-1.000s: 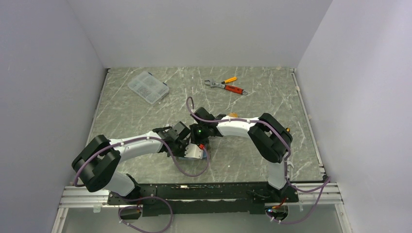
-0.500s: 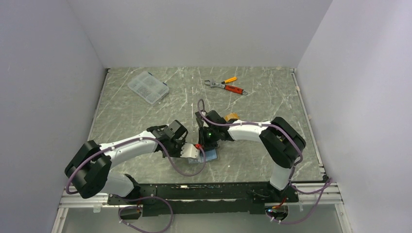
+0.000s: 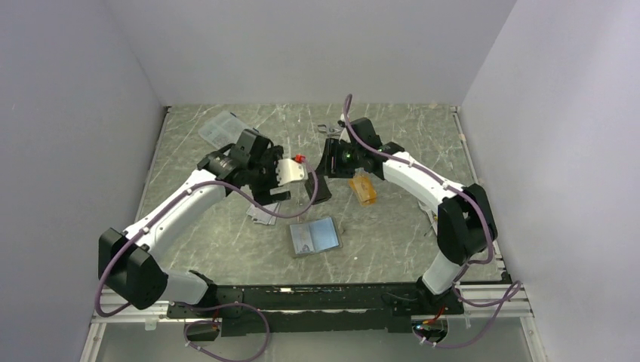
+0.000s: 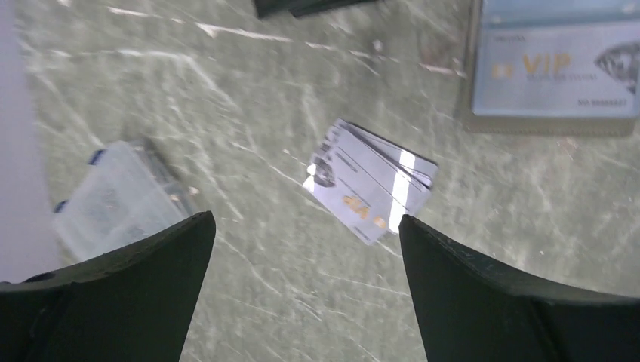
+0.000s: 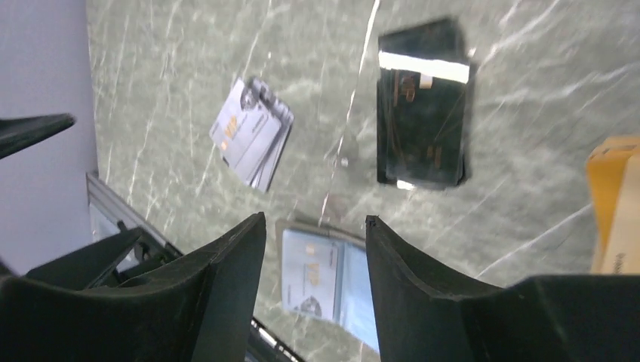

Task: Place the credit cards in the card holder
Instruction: Pick up the credit card from the center of the board.

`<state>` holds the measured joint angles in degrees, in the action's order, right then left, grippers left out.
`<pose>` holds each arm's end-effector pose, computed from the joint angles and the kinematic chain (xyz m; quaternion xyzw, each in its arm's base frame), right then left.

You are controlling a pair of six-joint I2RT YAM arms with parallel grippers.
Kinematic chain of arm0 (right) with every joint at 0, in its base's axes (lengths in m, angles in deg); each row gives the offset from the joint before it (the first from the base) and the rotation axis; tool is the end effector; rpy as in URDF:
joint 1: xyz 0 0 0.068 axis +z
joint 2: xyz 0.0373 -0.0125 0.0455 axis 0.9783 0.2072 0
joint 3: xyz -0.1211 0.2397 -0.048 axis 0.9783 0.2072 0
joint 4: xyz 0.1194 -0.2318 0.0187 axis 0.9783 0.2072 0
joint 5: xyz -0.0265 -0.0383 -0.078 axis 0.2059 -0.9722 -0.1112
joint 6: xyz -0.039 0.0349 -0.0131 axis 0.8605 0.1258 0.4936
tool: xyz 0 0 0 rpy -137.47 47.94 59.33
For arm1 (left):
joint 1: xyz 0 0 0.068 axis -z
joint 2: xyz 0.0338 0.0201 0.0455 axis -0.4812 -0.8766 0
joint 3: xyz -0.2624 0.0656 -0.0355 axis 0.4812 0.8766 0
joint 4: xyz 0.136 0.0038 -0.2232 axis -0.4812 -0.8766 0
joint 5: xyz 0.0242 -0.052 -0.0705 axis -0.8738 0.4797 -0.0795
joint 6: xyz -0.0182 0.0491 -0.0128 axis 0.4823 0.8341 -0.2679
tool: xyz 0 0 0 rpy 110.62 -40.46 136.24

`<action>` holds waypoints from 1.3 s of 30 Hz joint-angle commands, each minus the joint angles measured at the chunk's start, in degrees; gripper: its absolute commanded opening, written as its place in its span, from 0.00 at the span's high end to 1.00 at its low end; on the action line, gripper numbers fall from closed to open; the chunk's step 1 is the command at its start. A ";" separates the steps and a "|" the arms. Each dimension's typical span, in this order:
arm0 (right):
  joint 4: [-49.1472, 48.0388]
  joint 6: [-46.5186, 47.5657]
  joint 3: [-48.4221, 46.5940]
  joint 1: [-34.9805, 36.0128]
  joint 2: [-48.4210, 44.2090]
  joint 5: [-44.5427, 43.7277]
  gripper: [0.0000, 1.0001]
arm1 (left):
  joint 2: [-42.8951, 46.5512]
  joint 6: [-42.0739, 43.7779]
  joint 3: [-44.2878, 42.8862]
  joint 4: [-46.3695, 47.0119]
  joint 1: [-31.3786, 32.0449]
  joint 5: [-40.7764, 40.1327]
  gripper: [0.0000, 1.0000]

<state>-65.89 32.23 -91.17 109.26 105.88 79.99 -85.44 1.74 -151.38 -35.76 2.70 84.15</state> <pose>0.3089 0.2013 0.2542 -0.0454 0.9121 0.3355 0.2314 0.2336 -0.1501 0.2980 0.6324 0.7106 -0.0352 0.3063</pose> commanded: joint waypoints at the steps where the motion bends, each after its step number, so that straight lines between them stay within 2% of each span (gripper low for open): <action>1: 3.42 4.20 -5.04 -1.21 4.16 -4.19 0.45 | 1.51 -5.18 -6.69 2.37 -0.22 0.62 0.01; 6: 3.24 6.83 -8.85 -1.34 8.37 -7.56 0.44 | -1.26 -15.12 -12.80 7.55 -0.77 -7.45 0.01; 8: 2.93 7.45 -9.38 -1.39 9.17 -8.61 0.43 | -3.78 -15.15 -14.74 5.99 -1.33 -6.89 0.10; 9: 2.66 7.79 -9.49 -1.30 9.55 -8.77 0.42 | -5.39 -15.71 -16.47 4.33 -1.50 -6.94 0.12; 11: 2.26 8.40 -9.51 -1.41 10.53 -8.87 0.41 | -6.86 -17.33 -18.12 3.59 -2.40 -5.36 0.01; 14: 1.22 8.94 -8.79 -1.70 11.37 -7.73 0.39 | -2.62 -19.70 -13.49 11.78 -2.81 -5.02 0.01; 16: 0.21 9.16 -8.14 -1.97 11.70 -7.38 0.39 | -3.40 -28.92 -10.95 16.38 -4.89 -7.54 0.01; 17: -0.43 9.25 -7.76 -2.24 11.85 -7.26 0.38 | -6.08 -30.90 -11.80 15.02 -5.75 -4.96 0.01; 19: -1.20 9.00 -7.38 -2.79 12.37 -6.73 0.38 | -12.61 -27.49 -16.42 6.86 -6.02 2.99 0.01; 21: -1.80 8.51 -7.02 -3.21 13.02 -6.31 0.38 | -14.53 -30.73 -14.45 9.28 -6.69 6.89 0.06; 24: -3.41 7.48 -6.10 -3.68 13.94 -5.10 0.39 | -15.52 -38.28 -9.56 18.32 -6.77 6.06 0.05; 31: -6.27 5.57 -4.75 -3.76 15.85 -3.88 0.41 | -30.69 -51.01 -17.23 14.37 -6.70 8.03 0.10; 35: -7.21 5.18 -4.15 -3.74 16.47 -4.11 0.41 | -35.36 -54.68 -16.90 16.64 -5.95 9.00 0.12; 39: -8.10 4.87 -3.14 -3.65 17.38 -4.35 0.42 | -36.58 -54.35 -16.42 18.58 -3.68 6.48 0.12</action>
<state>-70.48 37.91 -95.02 105.66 122.80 75.55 -122.62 -49.64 -166.64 -20.81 -3.53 90.92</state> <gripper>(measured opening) 0.583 0.883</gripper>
